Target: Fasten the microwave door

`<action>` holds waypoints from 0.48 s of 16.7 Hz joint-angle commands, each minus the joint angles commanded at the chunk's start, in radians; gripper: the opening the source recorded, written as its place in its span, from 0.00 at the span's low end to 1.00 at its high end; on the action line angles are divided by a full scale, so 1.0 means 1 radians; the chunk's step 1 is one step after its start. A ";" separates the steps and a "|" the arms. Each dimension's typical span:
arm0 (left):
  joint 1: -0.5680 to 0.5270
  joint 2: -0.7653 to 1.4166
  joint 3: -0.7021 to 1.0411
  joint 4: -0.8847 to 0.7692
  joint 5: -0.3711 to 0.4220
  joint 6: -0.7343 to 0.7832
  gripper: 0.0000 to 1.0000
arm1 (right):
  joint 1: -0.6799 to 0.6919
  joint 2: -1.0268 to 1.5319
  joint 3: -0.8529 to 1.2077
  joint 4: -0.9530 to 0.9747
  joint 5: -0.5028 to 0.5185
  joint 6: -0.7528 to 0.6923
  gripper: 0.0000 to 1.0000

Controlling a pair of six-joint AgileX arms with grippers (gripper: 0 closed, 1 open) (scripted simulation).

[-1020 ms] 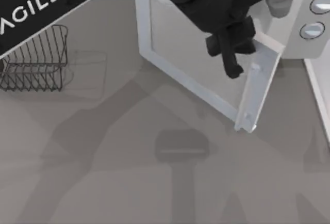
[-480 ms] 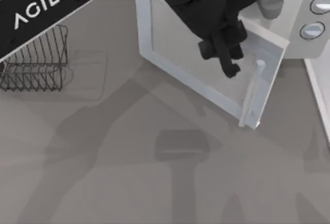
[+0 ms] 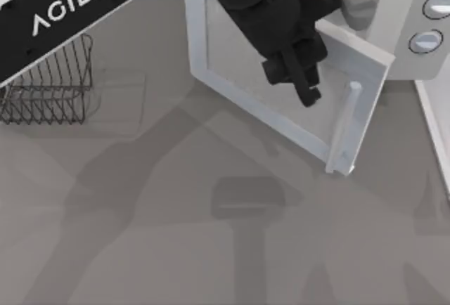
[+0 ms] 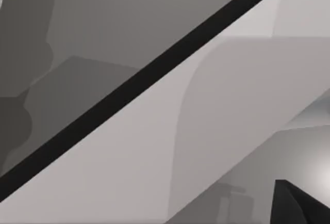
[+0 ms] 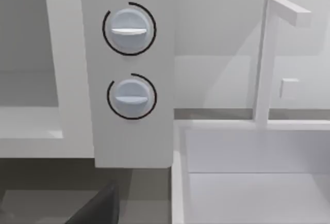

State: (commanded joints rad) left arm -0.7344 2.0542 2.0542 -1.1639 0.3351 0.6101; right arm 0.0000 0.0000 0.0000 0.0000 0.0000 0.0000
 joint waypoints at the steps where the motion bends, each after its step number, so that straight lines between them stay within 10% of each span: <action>1: -0.007 0.009 0.002 -0.011 0.003 -0.003 0.00 | 0.000 0.000 0.000 0.000 0.000 0.000 1.00; 8: -0.033 0.059 0.077 -0.025 -0.011 -0.033 0.00 | 0.000 0.000 0.000 0.000 0.000 0.000 1.00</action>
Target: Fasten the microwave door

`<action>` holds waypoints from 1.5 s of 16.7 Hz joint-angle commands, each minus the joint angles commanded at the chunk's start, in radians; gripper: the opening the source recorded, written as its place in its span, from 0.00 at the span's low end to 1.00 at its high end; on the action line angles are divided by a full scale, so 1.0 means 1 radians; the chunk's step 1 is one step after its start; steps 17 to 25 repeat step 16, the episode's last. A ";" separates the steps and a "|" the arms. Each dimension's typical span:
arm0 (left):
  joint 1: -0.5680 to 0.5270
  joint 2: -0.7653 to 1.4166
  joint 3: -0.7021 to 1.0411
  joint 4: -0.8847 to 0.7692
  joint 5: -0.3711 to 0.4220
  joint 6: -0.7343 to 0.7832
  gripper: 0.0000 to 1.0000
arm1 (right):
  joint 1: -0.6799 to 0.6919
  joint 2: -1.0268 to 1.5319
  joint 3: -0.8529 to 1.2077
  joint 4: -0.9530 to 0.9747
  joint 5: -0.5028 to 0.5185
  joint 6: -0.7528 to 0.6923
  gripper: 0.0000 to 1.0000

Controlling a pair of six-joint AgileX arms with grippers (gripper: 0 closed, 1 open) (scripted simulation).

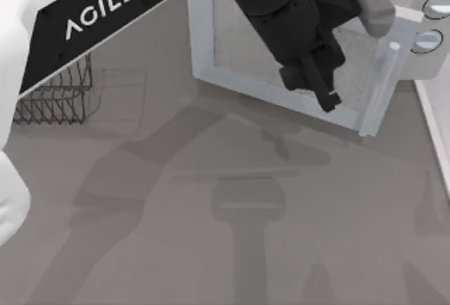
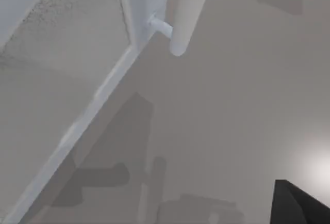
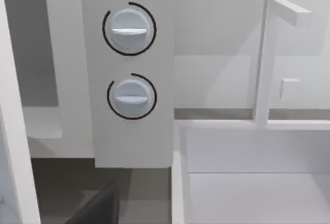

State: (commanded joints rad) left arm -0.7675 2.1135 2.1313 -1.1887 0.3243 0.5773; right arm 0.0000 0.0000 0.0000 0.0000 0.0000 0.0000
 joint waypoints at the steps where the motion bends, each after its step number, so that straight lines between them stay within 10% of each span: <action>1: 0.003 -0.002 0.013 0.010 -0.006 0.000 0.00 | 0.000 0.000 0.000 0.000 0.000 0.000 1.00; 25: -0.029 0.069 0.128 -0.019 -0.019 -0.031 0.00 | 0.000 0.000 0.000 0.000 0.000 0.000 1.00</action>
